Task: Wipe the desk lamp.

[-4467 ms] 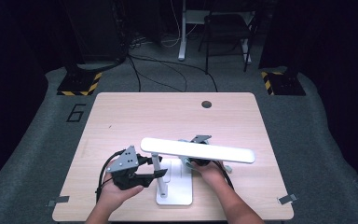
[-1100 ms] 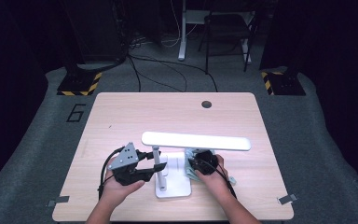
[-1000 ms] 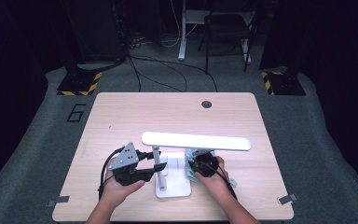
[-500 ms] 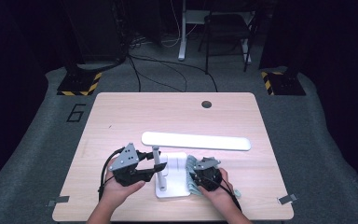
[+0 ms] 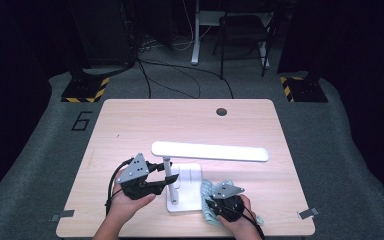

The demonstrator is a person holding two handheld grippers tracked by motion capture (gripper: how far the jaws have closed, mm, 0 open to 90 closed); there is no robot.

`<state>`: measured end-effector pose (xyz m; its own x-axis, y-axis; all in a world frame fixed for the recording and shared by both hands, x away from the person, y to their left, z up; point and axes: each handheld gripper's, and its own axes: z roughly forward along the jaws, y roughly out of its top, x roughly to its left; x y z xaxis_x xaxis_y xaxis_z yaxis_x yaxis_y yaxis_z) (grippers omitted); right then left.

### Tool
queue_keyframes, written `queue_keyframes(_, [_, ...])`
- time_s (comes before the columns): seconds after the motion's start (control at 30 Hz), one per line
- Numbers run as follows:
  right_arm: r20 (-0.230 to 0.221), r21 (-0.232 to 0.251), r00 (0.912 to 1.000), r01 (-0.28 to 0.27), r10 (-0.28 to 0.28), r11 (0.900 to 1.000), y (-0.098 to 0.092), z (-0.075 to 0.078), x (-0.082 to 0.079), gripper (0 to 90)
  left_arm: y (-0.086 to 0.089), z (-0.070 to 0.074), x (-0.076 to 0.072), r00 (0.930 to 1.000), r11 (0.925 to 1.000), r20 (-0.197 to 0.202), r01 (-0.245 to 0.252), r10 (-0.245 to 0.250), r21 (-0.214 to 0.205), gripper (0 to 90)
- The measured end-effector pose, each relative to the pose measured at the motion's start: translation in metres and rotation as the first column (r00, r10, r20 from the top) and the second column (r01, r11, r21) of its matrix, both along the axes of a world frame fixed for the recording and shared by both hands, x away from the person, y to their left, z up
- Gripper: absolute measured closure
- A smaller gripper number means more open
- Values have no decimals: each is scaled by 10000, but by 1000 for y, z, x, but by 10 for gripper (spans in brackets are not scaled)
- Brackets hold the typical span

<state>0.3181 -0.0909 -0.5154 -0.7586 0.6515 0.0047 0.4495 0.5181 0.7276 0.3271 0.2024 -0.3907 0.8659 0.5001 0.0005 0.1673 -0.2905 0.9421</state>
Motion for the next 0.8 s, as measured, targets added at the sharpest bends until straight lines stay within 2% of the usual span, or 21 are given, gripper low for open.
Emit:
queue_keyframes(0.03, [74,-44,10000,-64,65,10000,0,0,1,793,0,0,0,10000,10000,-12,-14,14,-12,542])
queue_keyframes(0.1, [-98,66,9999,124,-123,9999,1,0,1,793,0,0,0,10000,10000,-26,-18,18,-9,542])
queue_keyframes(0.27, [-212,256,9997,151,-146,9996,0,-1,9,793,0,0,1,10000,10000,-81,38,-39,-90,542])
queue_keyframes(0.3, [-317,218,9993,219,-212,9995,0,0,10,793,1,0,1,10000,10000,-33,75,-75,-63,542])
queue_keyframes(0.4, [-156,75,9995,266,-265,9996,3,0,17,793,1,-1,2,9997,9996,-178,139,-143,-228,541])
queue_keyframes(0.43, [-206,49,9988,443,-442,9990,4,0,19,793,1,-2,2,9998,9996,-173,132,-136,-247,540])
queue_keyframes(0.5, [-57,-10,9989,474,-474,9989,6,0,28,792,1,-2,2,9997,9996,-181,141,-145,-243,540])
queue_keyframes(0.57, [-108,71,9981,613,-612,9981,7,0,36,791,1,-2,2,9997,9996,-178,155,-160,-243,540])
queue_keyframes(0.7, [43,-130,9976,692,-692,9975,11,0,56,790,1,-2,2,9997,9996,-166,162,-165,-236,540])
queue_keyframes(0.8, [48,-45,9950,994,-994,9950,14,0,72,789,1,-2,3,9996,9995,-185,219,-223,-212,539])
